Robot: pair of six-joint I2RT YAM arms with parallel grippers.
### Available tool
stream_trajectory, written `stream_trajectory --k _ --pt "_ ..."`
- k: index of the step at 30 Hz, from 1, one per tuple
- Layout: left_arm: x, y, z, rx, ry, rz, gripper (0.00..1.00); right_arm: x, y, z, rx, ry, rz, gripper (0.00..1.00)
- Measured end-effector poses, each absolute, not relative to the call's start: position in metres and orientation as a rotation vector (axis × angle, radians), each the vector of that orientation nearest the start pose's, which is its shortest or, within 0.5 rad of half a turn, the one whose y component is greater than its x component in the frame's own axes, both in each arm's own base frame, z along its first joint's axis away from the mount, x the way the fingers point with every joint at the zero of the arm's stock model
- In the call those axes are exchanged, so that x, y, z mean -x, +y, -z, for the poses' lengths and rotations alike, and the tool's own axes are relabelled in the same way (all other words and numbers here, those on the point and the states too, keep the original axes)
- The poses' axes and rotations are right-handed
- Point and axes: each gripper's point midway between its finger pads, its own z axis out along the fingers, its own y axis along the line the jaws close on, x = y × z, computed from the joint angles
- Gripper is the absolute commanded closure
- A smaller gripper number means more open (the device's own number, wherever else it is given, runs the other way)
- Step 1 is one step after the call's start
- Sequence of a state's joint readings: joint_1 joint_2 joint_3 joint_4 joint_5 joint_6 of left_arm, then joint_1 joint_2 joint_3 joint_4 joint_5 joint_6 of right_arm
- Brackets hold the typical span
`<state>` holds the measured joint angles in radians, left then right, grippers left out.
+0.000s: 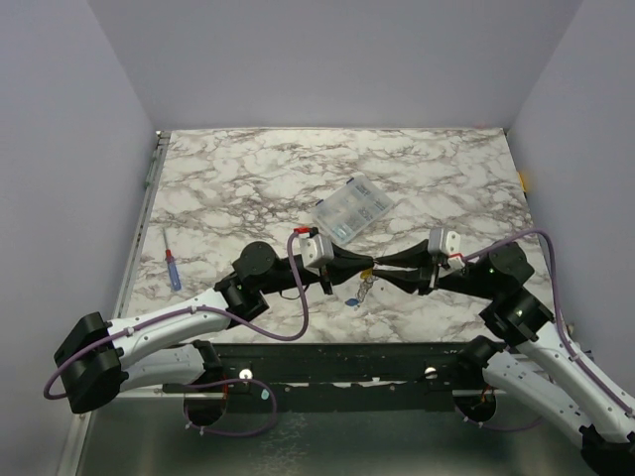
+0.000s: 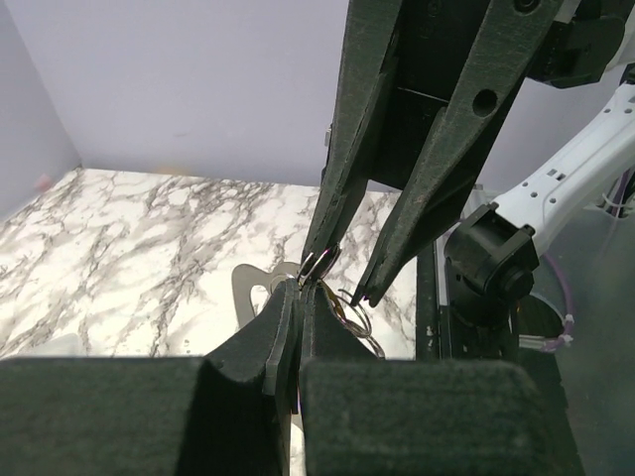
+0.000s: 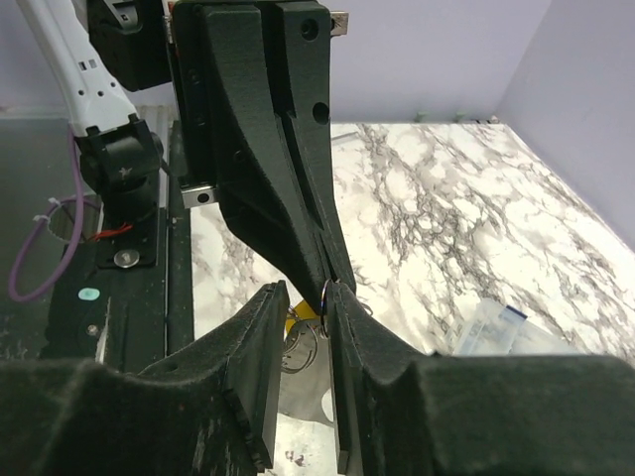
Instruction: Put the keys on the keyring
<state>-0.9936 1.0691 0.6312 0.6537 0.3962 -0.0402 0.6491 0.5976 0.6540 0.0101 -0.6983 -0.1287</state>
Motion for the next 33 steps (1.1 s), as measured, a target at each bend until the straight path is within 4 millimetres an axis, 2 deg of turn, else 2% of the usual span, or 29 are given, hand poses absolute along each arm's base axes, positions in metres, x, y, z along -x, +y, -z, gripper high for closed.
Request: stream_trajectory --k 12,17,28,33 --pt "-0.153 -0.354 -0.301 -0.978 1.114 1.096 1.00 -0.140 0.240 -0.306 1.104 1.197 -0.922 0.60" --pt "-0.155 -0.353 -0.298 -0.980 1.128 1.088 1.00 -0.142 0.239 -0.307 1.098 1.201 -0.907 0.52" --pt "-0.158 -0.350 -0.289 -1.009 1.148 1.036 1.00 -0.151 0.238 -0.327 1.116 1.224 -0.845 0.48" --pt "-0.159 -0.348 -0.273 -1.061 1.189 0.992 1.00 -0.160 0.239 -0.327 1.183 1.307 -0.799 0.48"
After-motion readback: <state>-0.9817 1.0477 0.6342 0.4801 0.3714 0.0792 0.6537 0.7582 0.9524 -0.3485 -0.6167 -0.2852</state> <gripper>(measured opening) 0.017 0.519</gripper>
